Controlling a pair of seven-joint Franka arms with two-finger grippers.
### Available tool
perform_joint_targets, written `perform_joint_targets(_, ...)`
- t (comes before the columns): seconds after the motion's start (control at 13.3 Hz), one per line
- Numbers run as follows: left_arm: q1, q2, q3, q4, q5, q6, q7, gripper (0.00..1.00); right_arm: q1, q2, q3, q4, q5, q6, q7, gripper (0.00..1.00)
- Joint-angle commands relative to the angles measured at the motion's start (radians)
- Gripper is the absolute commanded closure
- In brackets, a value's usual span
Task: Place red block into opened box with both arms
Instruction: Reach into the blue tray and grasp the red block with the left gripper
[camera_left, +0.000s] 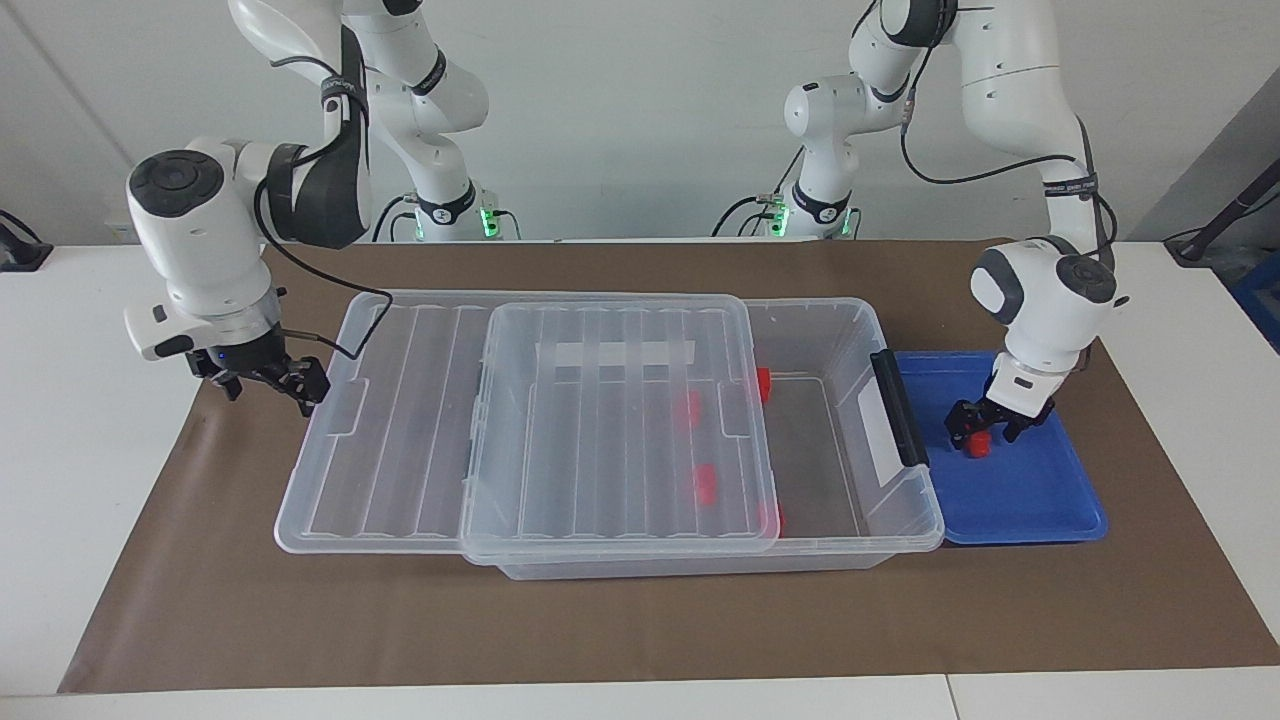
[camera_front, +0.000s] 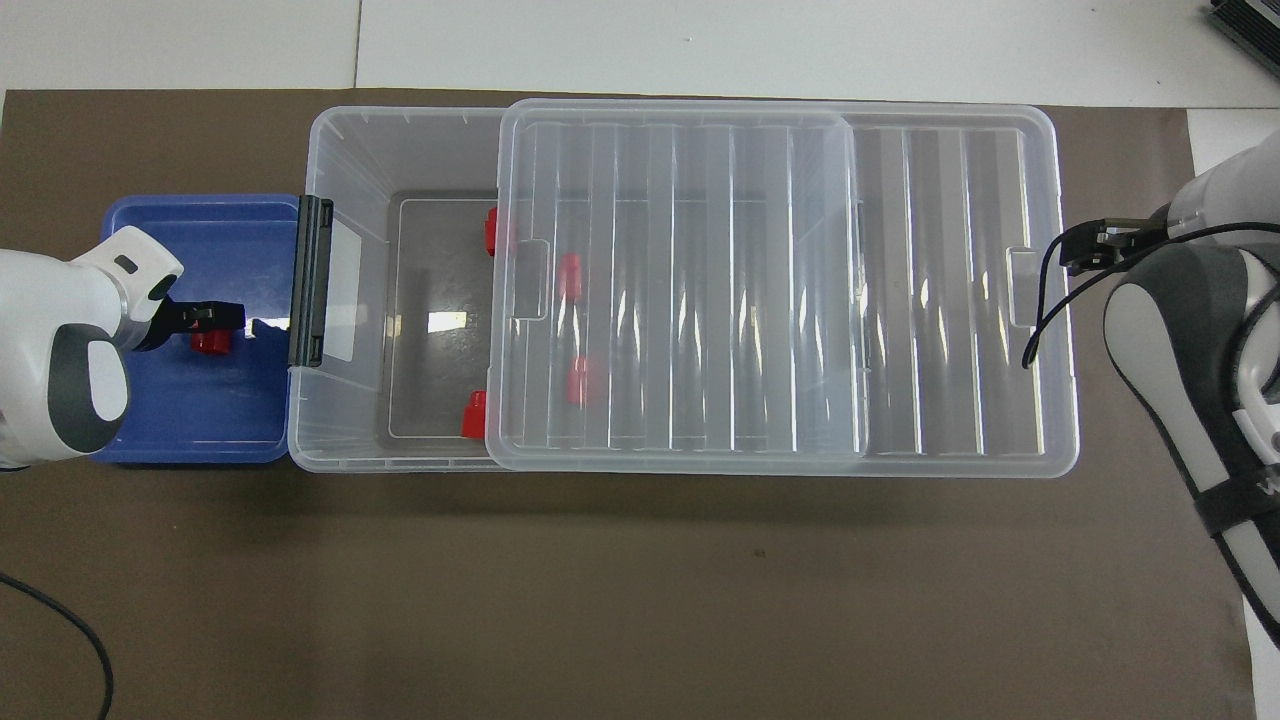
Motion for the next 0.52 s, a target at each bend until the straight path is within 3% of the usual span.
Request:
perform_joint_targets(0.0,-0.002,-0.035,0.003,-0.061,0.006,0.008,0.007,0.55,-0.001,-0.017,0.011,-0.005,0.058,0.005,-0.021,0.00)
perform_joint_targets(0.22,-0.007,-0.038,0.003,-0.070,0.008,0.010,0.016,0.95,-0.001,-0.017,0.011,-0.017,0.163,0.056,-0.016,0.00)
perform_joint_targets(0.3,-0.009,-0.038,0.003,-0.065,0.008,0.004,0.016,1.00,-0.001,-0.016,0.011,-0.016,0.163,0.055,-0.018,0.00)
perform_joint_targets(0.45,-0.010,-0.037,0.000,-0.039,0.008,-0.022,0.013,1.00,-0.001,-0.022,0.012,0.006,0.164,0.033,-0.022,0.00)
